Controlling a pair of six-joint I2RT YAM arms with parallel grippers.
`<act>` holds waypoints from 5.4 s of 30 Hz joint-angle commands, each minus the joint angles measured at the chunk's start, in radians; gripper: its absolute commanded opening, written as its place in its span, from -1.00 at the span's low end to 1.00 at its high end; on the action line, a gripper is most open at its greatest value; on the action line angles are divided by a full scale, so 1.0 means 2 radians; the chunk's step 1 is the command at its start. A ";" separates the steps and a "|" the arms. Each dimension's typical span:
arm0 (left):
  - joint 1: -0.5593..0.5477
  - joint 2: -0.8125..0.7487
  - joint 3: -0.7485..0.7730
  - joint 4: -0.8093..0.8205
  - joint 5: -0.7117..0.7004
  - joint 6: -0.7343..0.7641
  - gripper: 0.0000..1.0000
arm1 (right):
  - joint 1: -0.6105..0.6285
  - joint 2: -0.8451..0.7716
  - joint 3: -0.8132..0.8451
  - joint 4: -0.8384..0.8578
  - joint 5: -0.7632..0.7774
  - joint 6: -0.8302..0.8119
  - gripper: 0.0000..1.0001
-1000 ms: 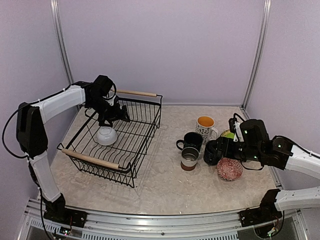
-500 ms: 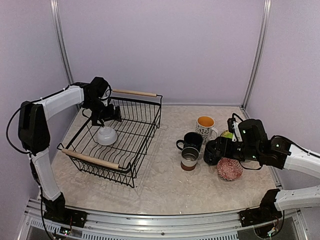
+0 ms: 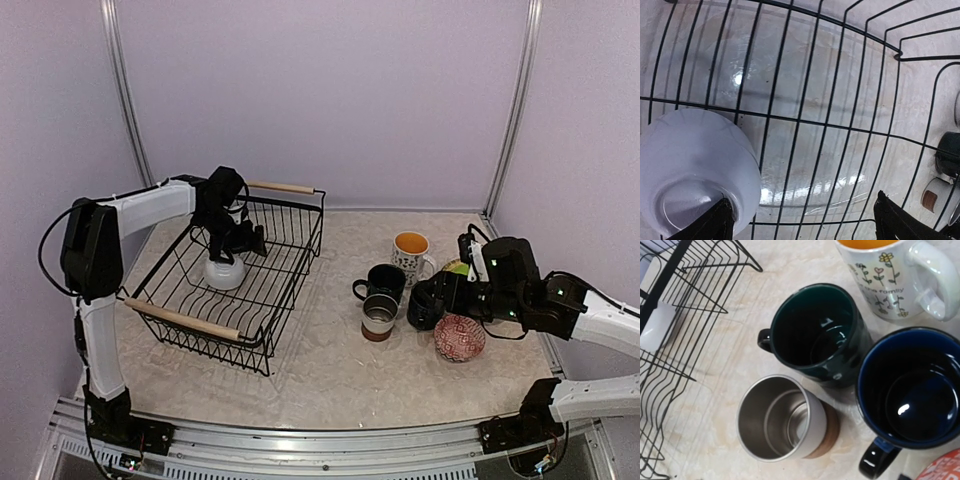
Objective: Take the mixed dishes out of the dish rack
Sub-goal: Move the bowl to the dish rack.
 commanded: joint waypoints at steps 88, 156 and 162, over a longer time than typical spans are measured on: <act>0.072 -0.166 -0.182 0.081 0.032 -0.253 0.98 | 0.010 0.070 0.015 0.063 -0.024 -0.002 0.62; -0.023 -0.119 -0.169 0.115 0.062 -0.091 0.87 | 0.017 0.052 0.014 0.057 -0.010 0.004 0.62; 0.008 -0.120 -0.137 0.091 0.176 -0.021 0.98 | 0.017 0.061 0.013 0.066 -0.013 0.004 0.62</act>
